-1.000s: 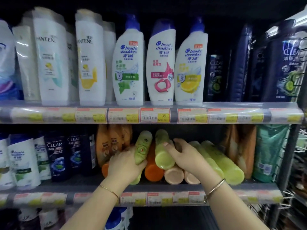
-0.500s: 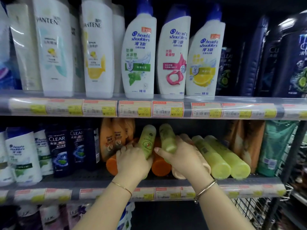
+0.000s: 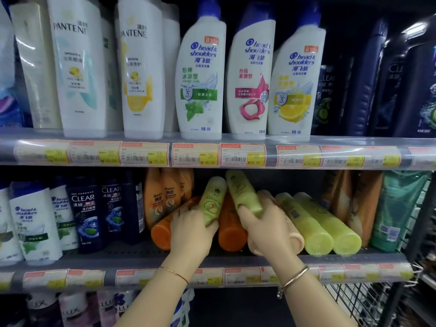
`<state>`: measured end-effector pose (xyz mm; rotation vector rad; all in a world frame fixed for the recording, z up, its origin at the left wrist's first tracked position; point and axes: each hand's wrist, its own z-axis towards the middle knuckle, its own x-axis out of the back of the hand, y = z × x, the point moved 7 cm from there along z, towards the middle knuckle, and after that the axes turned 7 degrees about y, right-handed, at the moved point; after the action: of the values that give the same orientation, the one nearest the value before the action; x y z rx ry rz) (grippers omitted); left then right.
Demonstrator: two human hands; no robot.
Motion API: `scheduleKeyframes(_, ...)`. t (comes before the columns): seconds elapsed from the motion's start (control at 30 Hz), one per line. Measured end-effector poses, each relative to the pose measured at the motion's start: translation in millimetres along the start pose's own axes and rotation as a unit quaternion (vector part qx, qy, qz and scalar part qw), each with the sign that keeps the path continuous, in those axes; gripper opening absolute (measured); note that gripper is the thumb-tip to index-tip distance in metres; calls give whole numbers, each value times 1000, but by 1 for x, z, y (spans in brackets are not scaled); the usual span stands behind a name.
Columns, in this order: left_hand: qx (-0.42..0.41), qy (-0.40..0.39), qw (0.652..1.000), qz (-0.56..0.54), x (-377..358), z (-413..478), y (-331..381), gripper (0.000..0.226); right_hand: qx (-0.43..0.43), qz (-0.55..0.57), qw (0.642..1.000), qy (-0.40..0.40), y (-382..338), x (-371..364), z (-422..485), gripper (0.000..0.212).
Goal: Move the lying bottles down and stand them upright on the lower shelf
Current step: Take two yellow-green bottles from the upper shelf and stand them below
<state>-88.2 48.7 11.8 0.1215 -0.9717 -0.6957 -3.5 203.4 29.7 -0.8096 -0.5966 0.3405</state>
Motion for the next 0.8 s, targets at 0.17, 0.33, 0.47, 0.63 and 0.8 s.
scheduleKeyframes(0.17, 3, 29, 996, -82, 5, -10, 0, 42, 8, 39, 999, 31, 0, 11, -6, 24)
scheduleKeyframes(0.33, 59, 46, 976, -203, 18, -20, 4, 50, -52, 92, 993, 41, 19, 19, -18, 64)
scheduleKeyframes(0.47, 107, 43, 945, -305, 24, -27, 0, 71, -73, 233, 970, 15, 26, 26, -31, 57)
scheduleKeyframes(0.63, 156, -20, 896, -415, 22, -43, -1, 77, -93, 323, 941, -38, 31, 31, -59, 64)
scheduleKeyframes(0.8, 174, -66, 861, -473, 21, -80, 3, 65, -149, 416, 883, -158, 38, 20, -104, 99)
